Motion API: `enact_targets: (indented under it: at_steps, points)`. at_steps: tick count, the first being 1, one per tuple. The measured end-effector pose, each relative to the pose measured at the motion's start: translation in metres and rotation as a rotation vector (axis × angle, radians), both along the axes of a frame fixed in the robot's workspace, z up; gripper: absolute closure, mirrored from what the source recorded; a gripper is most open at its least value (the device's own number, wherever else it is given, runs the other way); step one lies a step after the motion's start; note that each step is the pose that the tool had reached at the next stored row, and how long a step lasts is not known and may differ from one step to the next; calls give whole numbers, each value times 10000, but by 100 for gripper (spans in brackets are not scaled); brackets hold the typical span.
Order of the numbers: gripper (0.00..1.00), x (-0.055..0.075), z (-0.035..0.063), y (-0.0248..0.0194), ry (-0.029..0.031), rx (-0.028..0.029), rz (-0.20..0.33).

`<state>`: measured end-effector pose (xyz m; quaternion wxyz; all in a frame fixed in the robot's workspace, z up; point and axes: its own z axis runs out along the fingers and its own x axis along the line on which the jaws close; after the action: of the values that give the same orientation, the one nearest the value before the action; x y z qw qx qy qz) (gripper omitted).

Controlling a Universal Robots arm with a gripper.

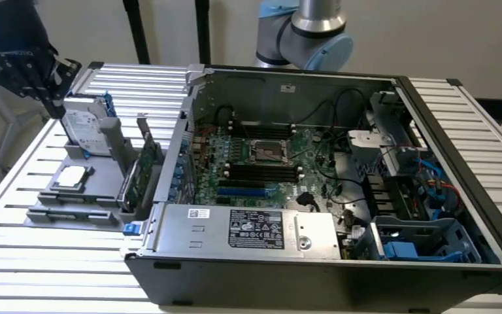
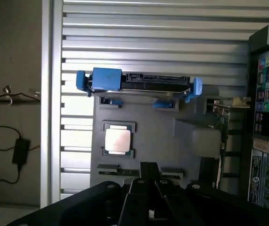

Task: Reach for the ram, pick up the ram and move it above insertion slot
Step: 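Reach for the ram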

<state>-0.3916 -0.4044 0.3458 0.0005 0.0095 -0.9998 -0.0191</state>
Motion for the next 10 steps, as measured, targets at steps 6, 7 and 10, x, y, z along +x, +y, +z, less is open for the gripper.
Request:
enact_targets:
  at_steps: [6, 7, 10]
  points:
    - [89, 1, -8, -261, 0, 1, 1]
    - [89, 2, -10, -307, 0, 1, 2]
    - [89, 7, -18, -441, 3, 1, 1]
